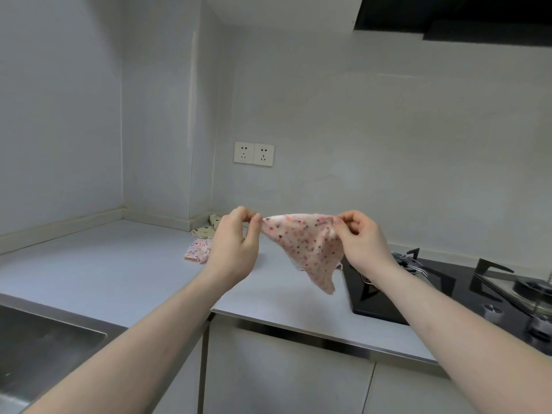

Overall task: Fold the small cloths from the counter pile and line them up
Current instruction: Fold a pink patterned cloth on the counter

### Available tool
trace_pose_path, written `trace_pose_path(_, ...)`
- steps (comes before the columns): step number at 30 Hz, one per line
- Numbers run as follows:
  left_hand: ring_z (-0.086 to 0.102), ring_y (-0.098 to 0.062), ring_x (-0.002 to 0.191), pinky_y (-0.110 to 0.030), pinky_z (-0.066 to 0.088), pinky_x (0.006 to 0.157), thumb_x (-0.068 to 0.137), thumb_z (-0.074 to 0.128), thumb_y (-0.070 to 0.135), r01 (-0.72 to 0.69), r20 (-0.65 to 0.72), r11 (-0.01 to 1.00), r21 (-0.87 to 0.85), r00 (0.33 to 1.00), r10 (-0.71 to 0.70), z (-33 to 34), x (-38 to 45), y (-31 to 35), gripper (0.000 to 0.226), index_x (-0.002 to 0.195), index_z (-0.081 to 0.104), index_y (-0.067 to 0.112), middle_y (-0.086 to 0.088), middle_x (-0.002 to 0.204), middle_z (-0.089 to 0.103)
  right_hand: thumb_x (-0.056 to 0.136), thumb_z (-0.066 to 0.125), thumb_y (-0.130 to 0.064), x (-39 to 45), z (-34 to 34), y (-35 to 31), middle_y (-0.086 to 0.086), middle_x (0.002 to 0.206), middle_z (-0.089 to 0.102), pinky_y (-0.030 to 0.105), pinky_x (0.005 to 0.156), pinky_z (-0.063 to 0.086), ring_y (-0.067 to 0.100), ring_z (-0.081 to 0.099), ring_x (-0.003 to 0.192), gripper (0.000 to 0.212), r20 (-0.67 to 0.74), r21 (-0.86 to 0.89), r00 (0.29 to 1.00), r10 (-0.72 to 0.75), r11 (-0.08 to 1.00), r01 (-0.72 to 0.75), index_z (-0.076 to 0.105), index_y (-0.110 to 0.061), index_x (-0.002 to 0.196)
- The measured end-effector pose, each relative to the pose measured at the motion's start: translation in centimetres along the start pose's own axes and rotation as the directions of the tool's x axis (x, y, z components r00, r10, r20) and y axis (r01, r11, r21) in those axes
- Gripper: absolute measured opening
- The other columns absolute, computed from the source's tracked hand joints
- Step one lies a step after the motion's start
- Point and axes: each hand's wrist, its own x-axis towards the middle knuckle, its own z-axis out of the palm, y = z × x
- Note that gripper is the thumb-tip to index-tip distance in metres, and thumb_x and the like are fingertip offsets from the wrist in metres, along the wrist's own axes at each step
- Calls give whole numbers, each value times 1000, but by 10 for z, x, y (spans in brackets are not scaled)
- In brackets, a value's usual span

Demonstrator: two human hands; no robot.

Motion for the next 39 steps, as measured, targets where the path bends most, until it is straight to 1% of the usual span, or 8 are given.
trace_pose_path(7, 60, -30, 78, -42, 49, 78, 84, 53, 45, 265, 348, 963, -41, 908, -235, -11, 3, 6, 37, 83, 70, 11, -6, 83, 70, 98, 66, -30, -2, -6, -17, -11, 82, 70, 16, 66, 43, 1, 57, 67, 13, 146, -213, 975, -170, 957, 198, 69, -23, 87)
trace_pose_path(12, 28, -13, 49, -26, 23, 50, 92, 55, 23, 258, 380, 964, 56, 888, -260, -13, 4, 8, 34, 62, 45, 11, 8, 53, 32, 98, 66, -28, 4, -6, -27, -15, 85, 71, 13, 68, 43, -4, 62, 79, 14, 11, -167, 980, -200, 966, 199, 72, -26, 85)
trace_pose_path(16, 26, -13, 44, -22, 21, 38, 91, 61, 24, 255, 372, 957, 140, 882, -289, -17, 6, 6, 36, 72, 59, -7, 3, 48, 33, 97, 66, -34, 9, -9, -23, -8, 83, 72, 28, 69, 51, 15, 66, 77, 14, 57, -141, 985, -163, 975, 170, 72, -30, 84)
trace_pose_path(20, 65, -21, 73, -25, 48, 62, 77, 62, 38, 266, 376, 964, -15, 895, -241, -18, 7, 11, 17, 80, 69, 23, 1, 91, 75, 94, 70, -38, 6, -9, -25, -1, 80, 76, 39, 78, 53, 22, 66, 74, 11, 268, -94, 954, -131, 982, 162, 74, -30, 87)
trace_pose_path(23, 63, -1, 116, -33, 48, 101, 78, 66, 40, 294, 549, 937, -189, 823, -147, -15, 2, 26, 41, 120, 65, 38, 20, 127, 67, 92, 73, -39, -1, -6, -38, 4, 77, 77, 44, 77, 55, 20, 67, 72, 13, 400, -109, 911, -103, 981, 159, 77, -27, 88)
trace_pose_path(27, 70, -13, 99, -38, 48, 93, 85, 69, 39, 282, 687, 953, -108, 714, -133, -7, -5, 33, 26, 104, 74, 23, 7, 102, 76, 87, 80, -37, -6, -6, -50, -5, 56, 67, 19, 54, 39, 2, 47, 47, 20, 431, -88, 899, -83, 987, 134, 77, -18, 87)
trace_pose_path(36, 55, -2, 65, -23, 42, 60, 94, 67, 33, 142, 410, 990, 16, 902, -136, -10, 0, 13, 16, 82, 65, 24, 17, 69, 62, 79, 82, -54, -6, -37, -16, -8, 63, 54, 30, 64, 37, 12, 48, 62, 42, 624, -449, 750, 221, 887, 112, 65, -17, 71)
trace_pose_path(39, 57, -1, 61, -22, 41, 53, 93, 70, 33, 47, 292, 990, 132, 953, -84, -5, 3, 10, 18, 77, 63, 29, 13, 67, 64, 87, 76, -39, 3, -39, -4, -9, 62, 52, 29, 61, 34, 11, 43, 62, 30, 495, -482, 852, 170, 870, 106, 67, -15, 72)
